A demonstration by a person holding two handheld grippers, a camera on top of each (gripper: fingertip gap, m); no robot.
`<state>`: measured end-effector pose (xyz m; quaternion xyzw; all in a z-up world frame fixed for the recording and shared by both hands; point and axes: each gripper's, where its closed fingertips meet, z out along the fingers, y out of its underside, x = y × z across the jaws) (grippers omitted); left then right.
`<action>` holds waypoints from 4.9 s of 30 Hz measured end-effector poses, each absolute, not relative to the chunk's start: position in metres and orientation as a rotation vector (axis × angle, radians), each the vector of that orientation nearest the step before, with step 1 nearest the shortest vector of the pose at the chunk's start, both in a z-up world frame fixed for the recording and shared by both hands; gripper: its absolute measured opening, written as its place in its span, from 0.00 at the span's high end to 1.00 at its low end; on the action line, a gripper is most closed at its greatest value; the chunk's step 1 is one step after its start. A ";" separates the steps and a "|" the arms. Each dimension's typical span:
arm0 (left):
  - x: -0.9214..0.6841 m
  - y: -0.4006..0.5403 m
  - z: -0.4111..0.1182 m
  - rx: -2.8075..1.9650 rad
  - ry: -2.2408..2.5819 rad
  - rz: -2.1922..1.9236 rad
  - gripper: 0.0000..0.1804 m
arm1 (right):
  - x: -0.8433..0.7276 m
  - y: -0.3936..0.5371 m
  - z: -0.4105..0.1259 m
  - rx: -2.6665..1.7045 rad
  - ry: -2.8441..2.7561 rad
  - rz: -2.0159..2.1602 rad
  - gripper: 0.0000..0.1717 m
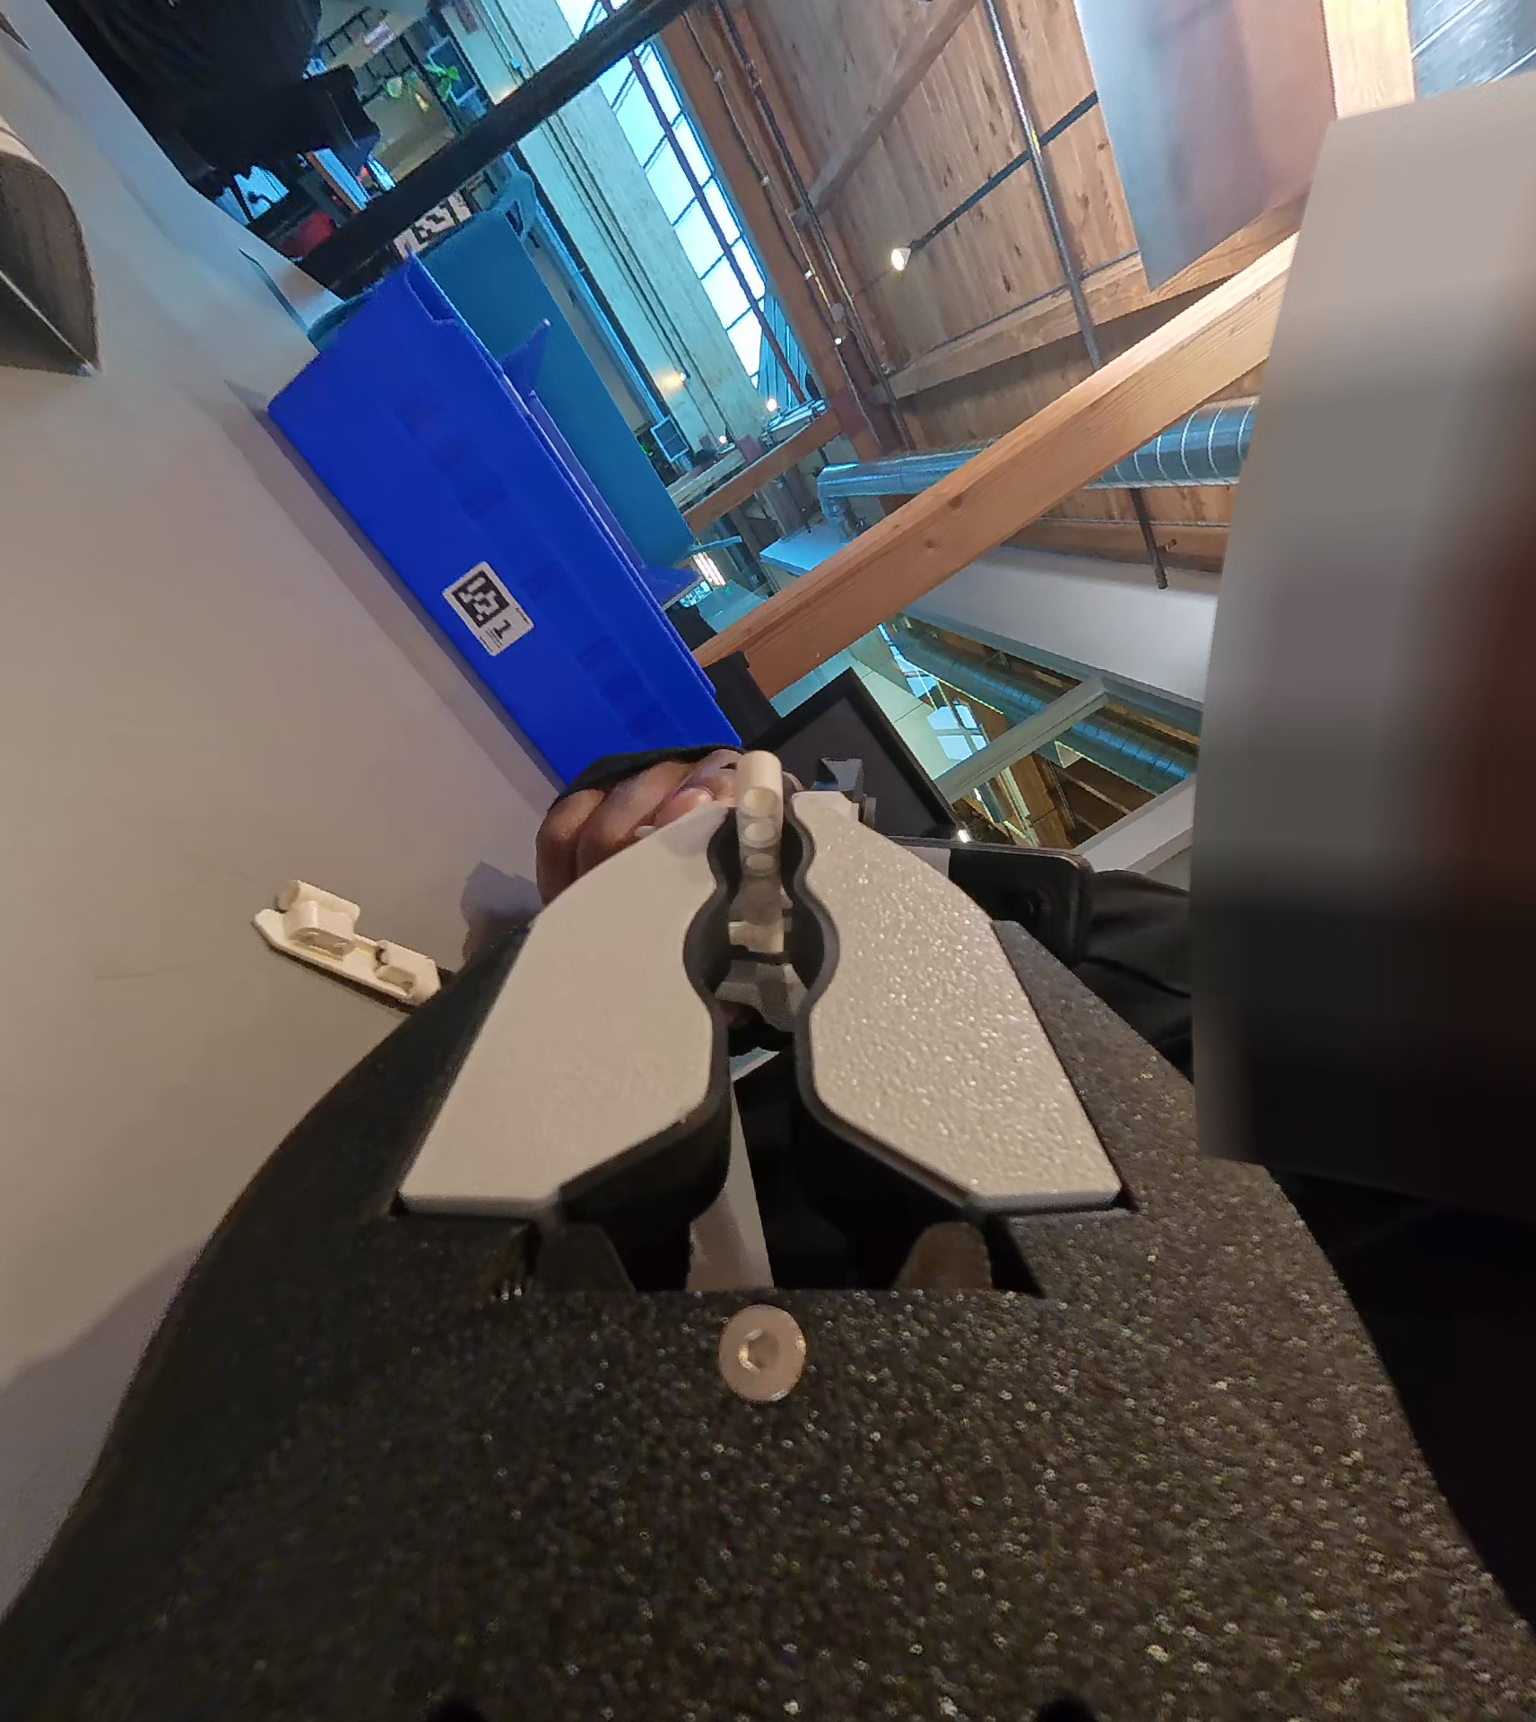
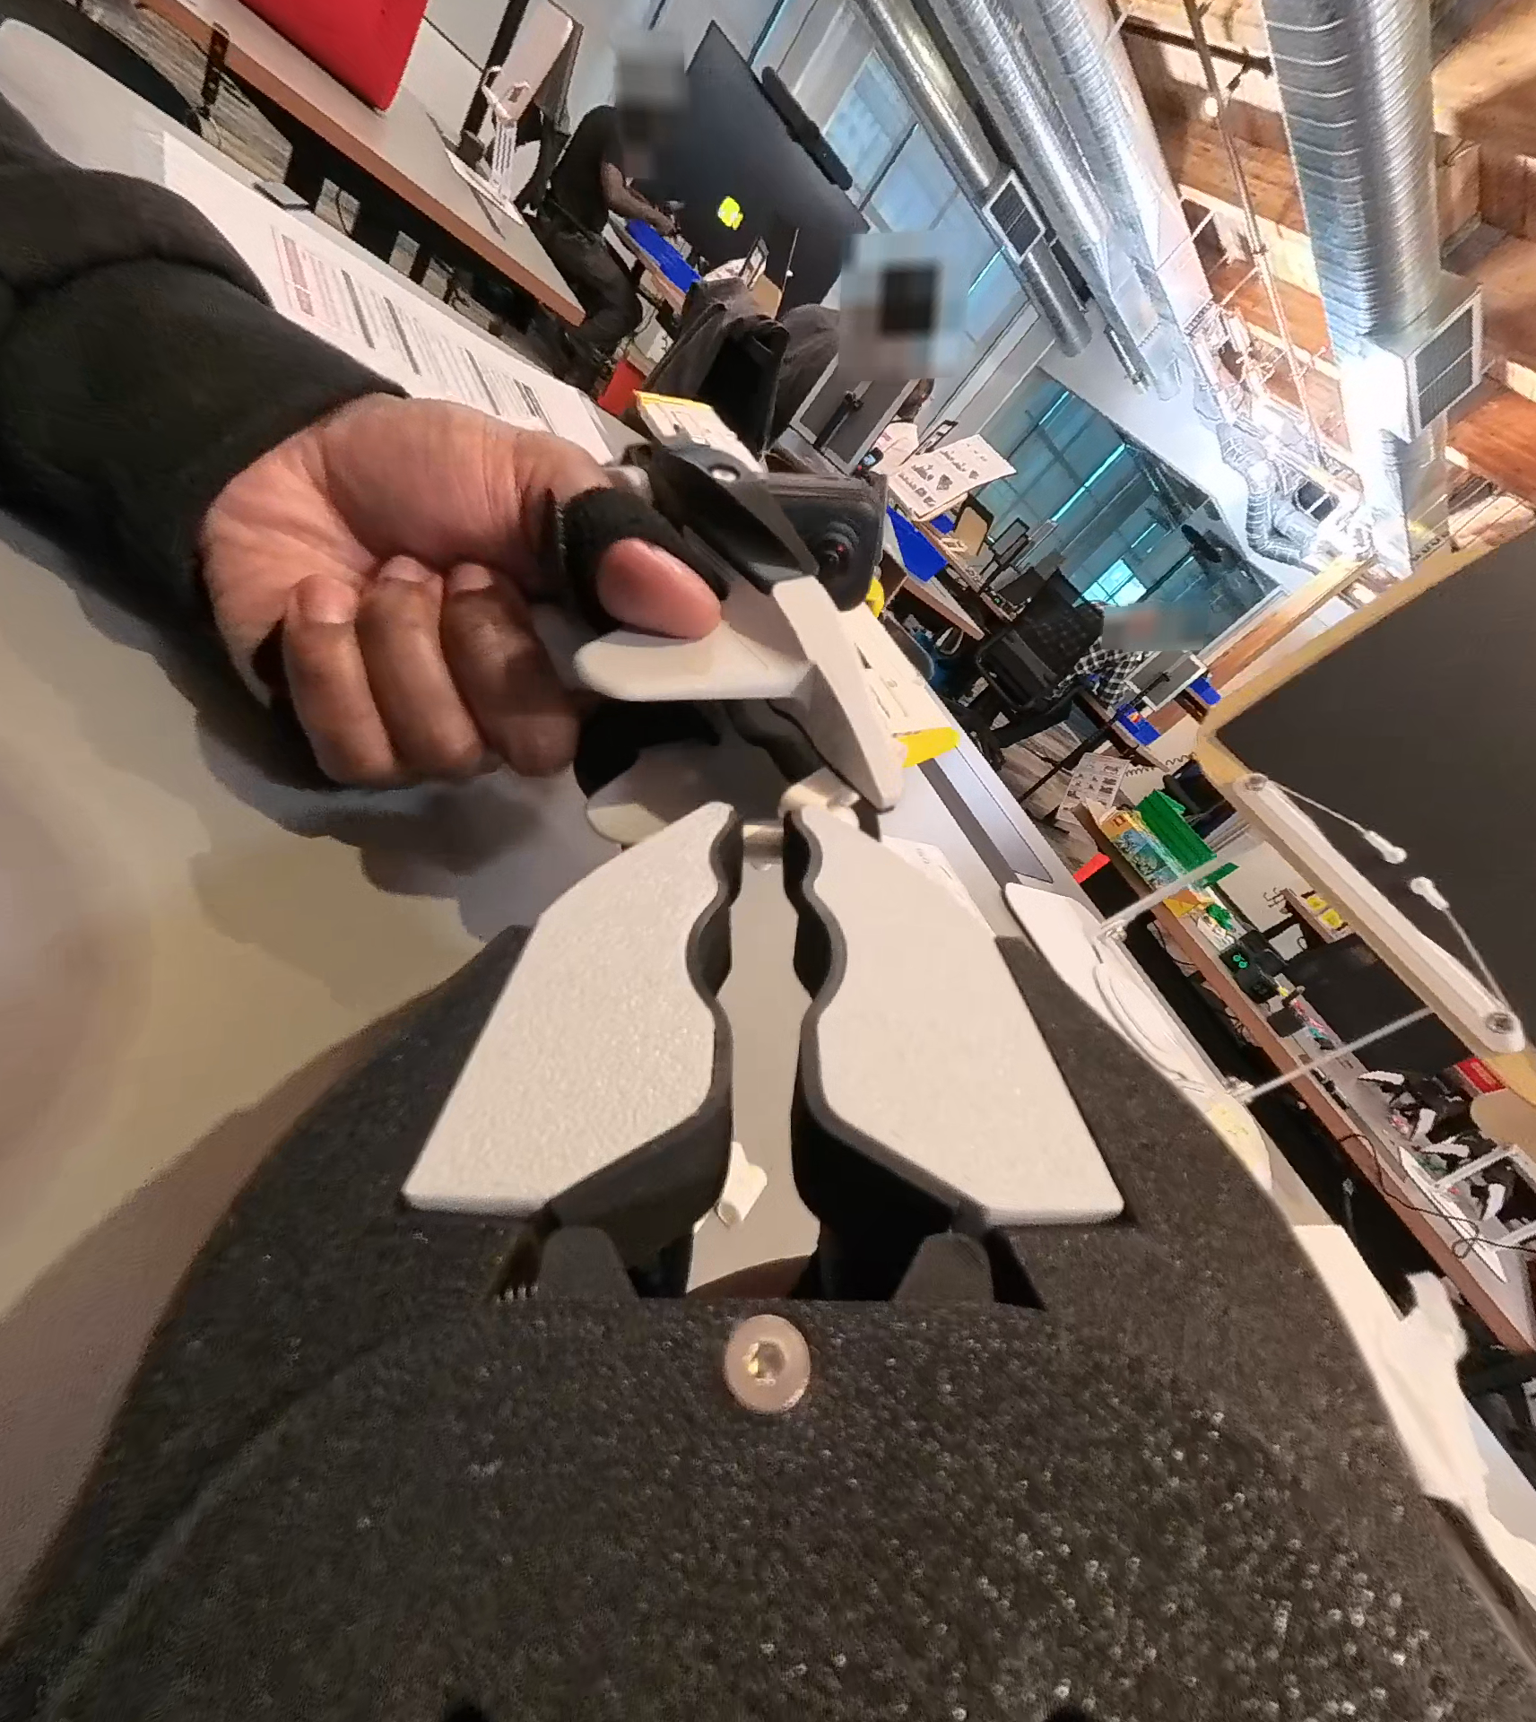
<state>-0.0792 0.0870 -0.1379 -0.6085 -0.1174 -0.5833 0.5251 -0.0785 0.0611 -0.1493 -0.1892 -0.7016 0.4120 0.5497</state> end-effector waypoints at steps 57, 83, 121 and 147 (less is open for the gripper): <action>-0.072 0.072 -0.138 -1.594 -0.116 -1.373 0.96 | -0.072 0.056 -0.154 -0.326 -1.675 0.938 0.95; -0.072 0.082 -0.142 -1.518 -0.249 -1.404 0.96 | -0.079 0.066 -0.148 -0.389 -1.583 0.832 0.95; -0.037 0.063 -0.134 -1.548 0.276 -1.087 0.96 | -0.059 0.067 -0.099 -0.715 -1.403 1.977 0.96; -0.027 0.058 -0.122 -1.450 0.214 -1.345 0.96 | -0.056 0.058 -0.098 -0.599 -1.403 1.935 0.95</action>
